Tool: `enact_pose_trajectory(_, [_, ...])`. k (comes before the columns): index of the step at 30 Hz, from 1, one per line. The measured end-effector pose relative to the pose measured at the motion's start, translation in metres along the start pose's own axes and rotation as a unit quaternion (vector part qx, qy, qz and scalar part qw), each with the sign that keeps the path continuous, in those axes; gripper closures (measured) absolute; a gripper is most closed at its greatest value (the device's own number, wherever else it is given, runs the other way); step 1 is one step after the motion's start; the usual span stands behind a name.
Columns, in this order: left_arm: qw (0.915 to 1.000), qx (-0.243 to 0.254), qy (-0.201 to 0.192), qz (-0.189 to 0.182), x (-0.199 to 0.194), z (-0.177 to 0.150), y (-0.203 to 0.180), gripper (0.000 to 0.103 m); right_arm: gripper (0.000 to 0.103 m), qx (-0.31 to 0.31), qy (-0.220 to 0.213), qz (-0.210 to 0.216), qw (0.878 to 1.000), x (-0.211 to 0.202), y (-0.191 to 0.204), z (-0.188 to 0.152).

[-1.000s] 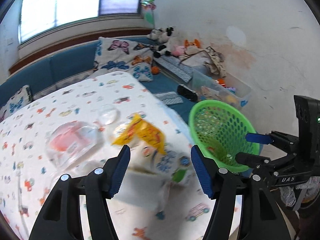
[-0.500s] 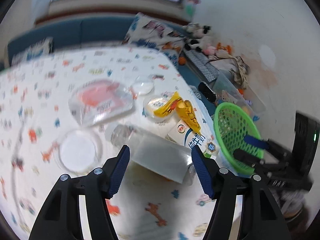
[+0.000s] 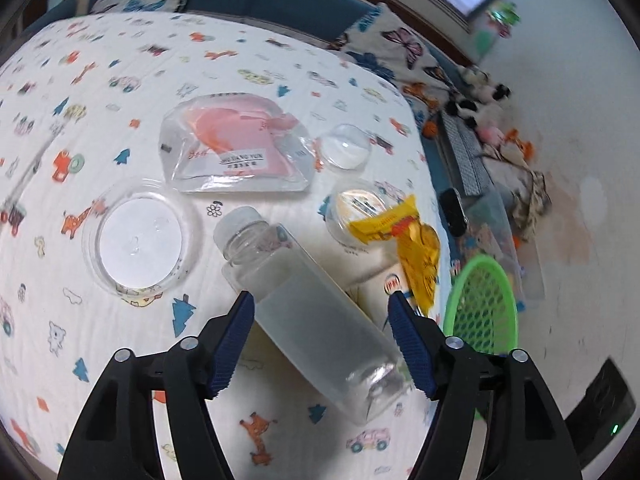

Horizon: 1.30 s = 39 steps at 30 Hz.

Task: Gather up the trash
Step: 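Close the left gripper around the clear plastic bottle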

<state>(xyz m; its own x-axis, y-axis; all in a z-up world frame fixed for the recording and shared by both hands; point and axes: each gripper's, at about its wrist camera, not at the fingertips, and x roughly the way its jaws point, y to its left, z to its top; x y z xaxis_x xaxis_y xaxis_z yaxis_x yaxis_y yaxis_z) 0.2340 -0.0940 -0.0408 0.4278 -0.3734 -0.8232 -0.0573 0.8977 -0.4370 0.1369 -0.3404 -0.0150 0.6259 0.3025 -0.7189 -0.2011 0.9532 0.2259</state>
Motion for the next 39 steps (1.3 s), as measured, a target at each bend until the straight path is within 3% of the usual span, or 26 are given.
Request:
enact_pose_trajectory(12, [0.9971,-0.074,0.011,0.014,0.025,0.004,0.017,0.029,0.022,0.006,0.009,0.007,1.0,0.009,-0.005,-0.003])
enact_pose_trajectory(21, [0.995,-0.098,0.019,0.006,0.035,0.007,0.025,0.035,0.022,0.003,0.015,0.005,1.0,0.014,-0.004,-0.001])
enact_pose_trajectory(26, [0.9953,-0.093,0.026,-0.007,0.032,0.009,0.029,0.04,0.022,-0.001,0.015,0.006,1.0,0.014,-0.001,-0.001])
enact_pose_trajectory(39, [0.9988,-0.016,0.041,-0.022,0.0,0.012,0.034,0.042,0.024,-0.012,0.018,0.007,1.0,0.022,0.012,0.005])
